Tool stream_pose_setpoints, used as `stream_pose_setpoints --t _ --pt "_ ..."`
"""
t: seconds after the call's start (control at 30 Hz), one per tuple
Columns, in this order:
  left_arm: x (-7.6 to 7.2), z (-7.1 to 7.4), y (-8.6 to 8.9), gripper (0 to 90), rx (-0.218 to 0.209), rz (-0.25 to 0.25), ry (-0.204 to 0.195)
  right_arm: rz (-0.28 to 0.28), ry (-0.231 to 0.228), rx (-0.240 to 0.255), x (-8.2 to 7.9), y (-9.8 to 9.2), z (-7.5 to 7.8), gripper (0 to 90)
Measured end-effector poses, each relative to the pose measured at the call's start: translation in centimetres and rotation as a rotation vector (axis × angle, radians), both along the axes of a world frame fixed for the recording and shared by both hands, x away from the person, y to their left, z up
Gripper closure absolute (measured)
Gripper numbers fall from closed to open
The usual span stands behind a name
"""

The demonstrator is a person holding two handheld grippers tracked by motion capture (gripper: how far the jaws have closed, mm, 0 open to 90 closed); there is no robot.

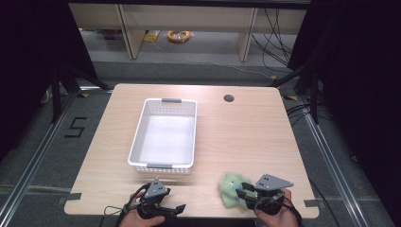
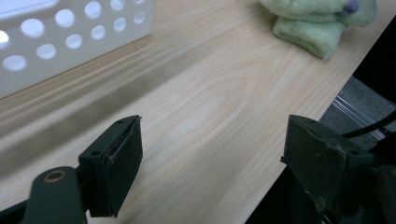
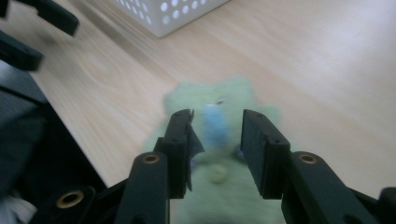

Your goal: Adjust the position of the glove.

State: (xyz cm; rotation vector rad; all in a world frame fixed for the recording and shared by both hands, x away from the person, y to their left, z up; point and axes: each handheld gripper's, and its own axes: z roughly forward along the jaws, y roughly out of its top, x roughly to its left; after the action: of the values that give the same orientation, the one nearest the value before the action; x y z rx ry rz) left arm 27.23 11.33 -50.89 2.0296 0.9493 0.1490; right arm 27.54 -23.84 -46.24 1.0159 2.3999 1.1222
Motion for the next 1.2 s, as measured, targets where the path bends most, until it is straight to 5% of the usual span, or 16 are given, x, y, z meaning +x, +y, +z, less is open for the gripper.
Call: stream_pose_setpoints --t 0.07,0.1,0.13,0.2,0.23,0.27,0.37,0.53,0.87,0.93,1.07,1.2 --pt "-0.1 0.1 -0.4 19.4 -0.006 -0.005 -0.004 0.020 -0.048 -0.085 0.5 -0.6 0.8 62.0" --pt "0.0 0.4 -0.4 19.6 0.017 -0.036 -0.002 0.037 -0.056 -0.100 0.7 -0.8 1.1 61.5" --pt "-0.1 0.4 -0.8 19.9 -0.007 -0.029 -0.001 0.074 -0.050 -0.115 1.2 -1.1 1.2 60.9" --pt "-0.2 0.5 -1.3 20.0 -0.025 -0.028 0.010 0.135 -0.060 -0.123 2.1 -1.5 1.2 59.5" --pt "0.0 0.6 -1.1 20.0 0.013 -0.061 -0.004 0.188 -0.049 -0.138 2.7 -1.1 1.3 58.7" --pt "0.0 0.6 -1.2 20.0 0.010 -0.057 -0.005 0.188 -0.049 -0.138 2.7 -1.1 1.3 58.7" --pt "0.1 0.3 -1.3 20.0 0.004 -0.039 0.009 0.313 -0.067 -0.169 3.4 0.0 1.5 57.8" --pt "0.1 0.3 -1.1 20.1 -0.001 -0.035 0.015 0.380 -0.032 -0.202 4.0 1.5 1.0 57.6" --pt "0.2 0.3 -0.7 20.1 0.014 -0.047 0.023 0.406 0.066 -0.241 5.4 2.2 -0.9 54.8" --pt "0.2 0.2 -0.8 20.3 0.002 -0.033 0.024 0.376 0.105 -0.235 5.3 2.0 -1.2 59.7" --pt "0.2 0.3 -0.7 20.5 0.015 -0.047 0.025 0.410 0.114 -0.199 5.8 1.7 -1.5 81.2" --pt "0.1 0.4 -1.0 20.9 -0.010 -0.032 0.018 0.307 0.146 -0.140 5.5 1.5 -1.0 86.5"
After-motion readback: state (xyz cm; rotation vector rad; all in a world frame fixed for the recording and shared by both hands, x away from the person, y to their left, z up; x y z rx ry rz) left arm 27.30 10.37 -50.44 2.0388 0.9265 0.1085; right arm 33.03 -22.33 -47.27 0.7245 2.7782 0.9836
